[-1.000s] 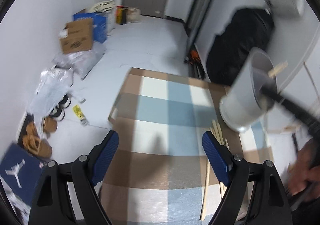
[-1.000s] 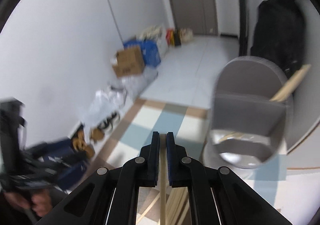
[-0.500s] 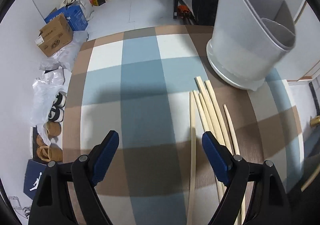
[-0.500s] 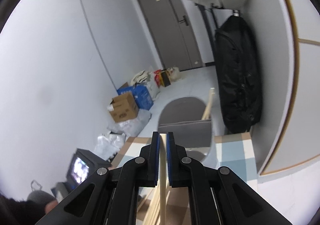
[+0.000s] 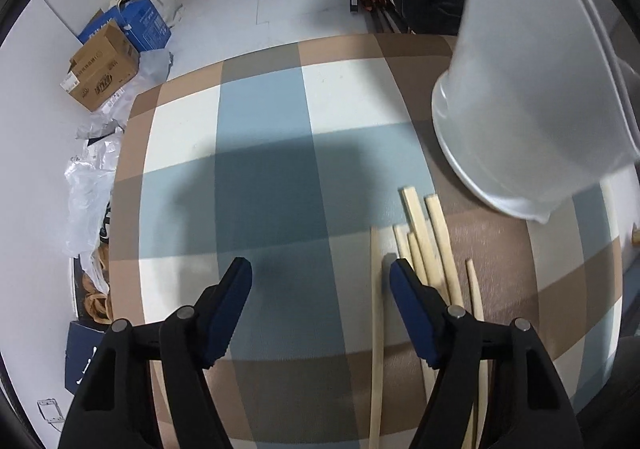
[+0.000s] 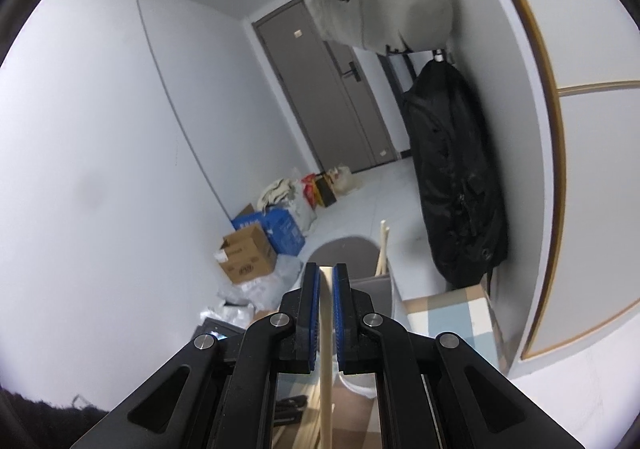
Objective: Organize utensils
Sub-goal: 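Lower the left gripper to the stick pile and grasp a stick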
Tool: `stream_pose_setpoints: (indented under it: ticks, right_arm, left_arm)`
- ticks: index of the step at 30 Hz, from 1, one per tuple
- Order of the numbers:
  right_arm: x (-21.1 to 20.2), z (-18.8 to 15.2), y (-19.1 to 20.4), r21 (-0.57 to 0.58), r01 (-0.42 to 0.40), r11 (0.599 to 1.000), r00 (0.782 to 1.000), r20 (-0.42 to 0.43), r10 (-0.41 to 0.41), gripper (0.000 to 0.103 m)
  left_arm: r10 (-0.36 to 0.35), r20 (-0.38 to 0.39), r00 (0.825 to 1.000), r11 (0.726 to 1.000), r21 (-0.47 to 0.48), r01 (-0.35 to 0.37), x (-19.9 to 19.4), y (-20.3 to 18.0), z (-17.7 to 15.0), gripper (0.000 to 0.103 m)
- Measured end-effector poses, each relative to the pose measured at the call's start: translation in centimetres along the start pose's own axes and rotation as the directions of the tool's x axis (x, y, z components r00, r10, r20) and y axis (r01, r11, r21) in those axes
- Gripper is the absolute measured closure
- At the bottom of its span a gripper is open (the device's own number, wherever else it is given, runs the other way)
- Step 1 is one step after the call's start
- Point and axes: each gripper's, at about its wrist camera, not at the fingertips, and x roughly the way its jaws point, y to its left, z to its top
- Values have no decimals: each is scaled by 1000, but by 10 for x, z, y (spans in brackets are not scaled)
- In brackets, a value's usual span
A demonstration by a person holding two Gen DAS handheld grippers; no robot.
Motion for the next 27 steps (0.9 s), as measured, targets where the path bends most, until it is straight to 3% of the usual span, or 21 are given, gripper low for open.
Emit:
stream_pose_setpoints:
  ticks: [3, 8, 9, 18, 27]
  right_arm:
    - [0, 1, -6, 30, 6, 1000, 1000, 3, -6, 97]
    - [-2, 3, -6, 30, 6, 1000, 1000, 21, -7, 97]
    - [-3, 3, -6, 31, 5, 1000, 1000, 24, -6, 97]
    - [-4, 2, -9, 43, 26, 999, 999, 23, -27, 97]
    - [-3, 1, -5, 32, 40, 999, 999, 36, -41, 97]
  left_arm:
    - [-54, -13, 998, 998, -32, 54, 1, -1, 7, 51]
    - [-79, 6, 997, 997, -27, 79, -1, -11, 11, 96]
    - [-81, 12, 997, 996, -27, 82, -2, -12, 10, 100]
    - [-87, 115, 990, 990, -98, 98, -20, 8, 5, 103]
    - [-127, 267, 955, 975, -141, 169, -78, 22, -3, 103]
